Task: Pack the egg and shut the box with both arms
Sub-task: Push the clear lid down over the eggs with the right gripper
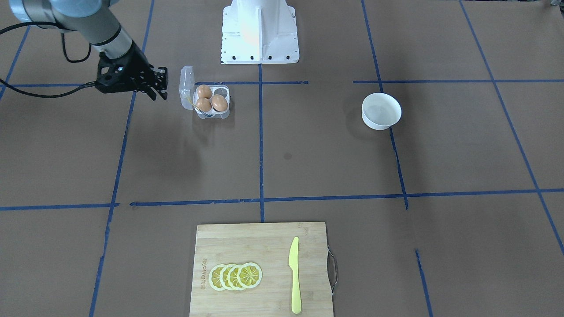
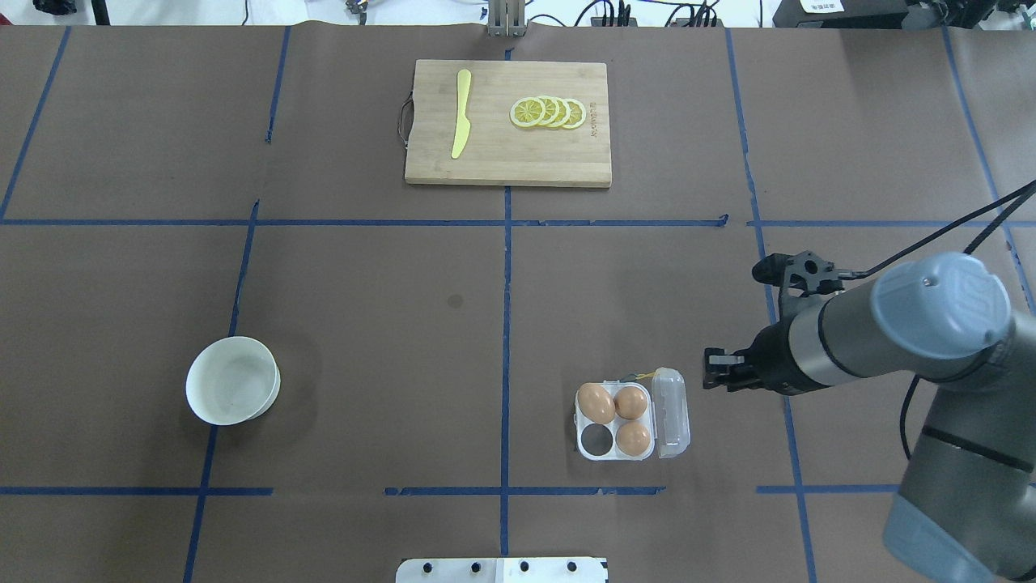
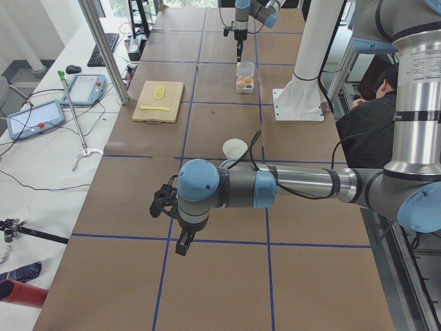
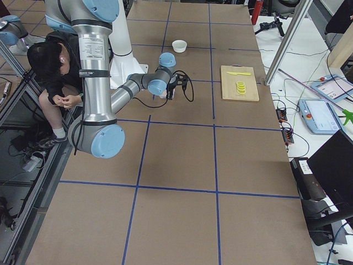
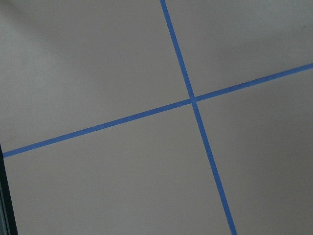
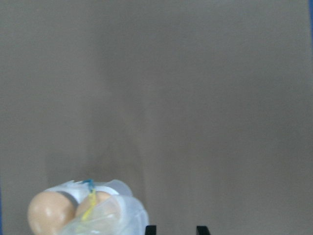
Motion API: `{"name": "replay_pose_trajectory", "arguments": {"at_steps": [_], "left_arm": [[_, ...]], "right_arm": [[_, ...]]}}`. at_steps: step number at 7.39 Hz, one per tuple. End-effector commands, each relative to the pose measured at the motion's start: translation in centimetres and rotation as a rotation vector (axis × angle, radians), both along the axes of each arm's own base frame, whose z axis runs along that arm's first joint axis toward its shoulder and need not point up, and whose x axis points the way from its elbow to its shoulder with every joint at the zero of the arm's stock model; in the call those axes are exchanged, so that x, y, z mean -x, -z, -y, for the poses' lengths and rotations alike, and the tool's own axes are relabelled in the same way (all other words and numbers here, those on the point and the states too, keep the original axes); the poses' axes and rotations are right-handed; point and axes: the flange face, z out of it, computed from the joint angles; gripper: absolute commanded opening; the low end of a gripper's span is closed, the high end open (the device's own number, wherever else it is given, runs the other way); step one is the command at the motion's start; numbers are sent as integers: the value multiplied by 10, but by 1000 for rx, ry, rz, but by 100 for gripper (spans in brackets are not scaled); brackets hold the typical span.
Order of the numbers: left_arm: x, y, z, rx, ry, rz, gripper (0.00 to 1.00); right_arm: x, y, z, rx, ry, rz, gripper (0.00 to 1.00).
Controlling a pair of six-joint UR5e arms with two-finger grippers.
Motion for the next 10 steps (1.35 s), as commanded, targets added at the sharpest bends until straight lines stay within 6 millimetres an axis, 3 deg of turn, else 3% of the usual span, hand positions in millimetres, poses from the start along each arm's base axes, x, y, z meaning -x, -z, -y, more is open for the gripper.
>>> {"name": "replay_pose_trajectory", "arguments": {"at_steps": [1, 2, 4, 5, 6, 7, 8, 9, 10], "left_arm": [[-2, 5, 6, -9, -7, 0, 100], [-5, 5, 7, -10, -14, 0, 100], [-10, 6, 8, -13, -22, -12, 100], [-18, 7, 10, -16, -38, -28, 100], [-19, 8, 11, -18, -41, -30, 100], [-19, 9, 13, -21, -41, -29, 100], [-19, 10, 13, -23, -41, -30, 100], [-20, 11, 14, -25, -43, -35, 100], [-20, 11, 14, -25, -43, -42, 100]], "right_arm": [[45, 49, -19, 8, -55, 70, 15], [51, 74, -18, 27, -70, 119, 0], [48, 77, -17, 29, -75, 122, 0], [54, 78, -27, 27, -60, 119, 0], [71, 75, -48, 5, -59, 84, 0], [69, 81, -64, 7, -46, 36, 0], [68, 91, -93, 4, -13, -8, 1], [90, 83, -126, -41, -16, -44, 1], [97, 77, -130, -56, -25, -59, 1]]}}
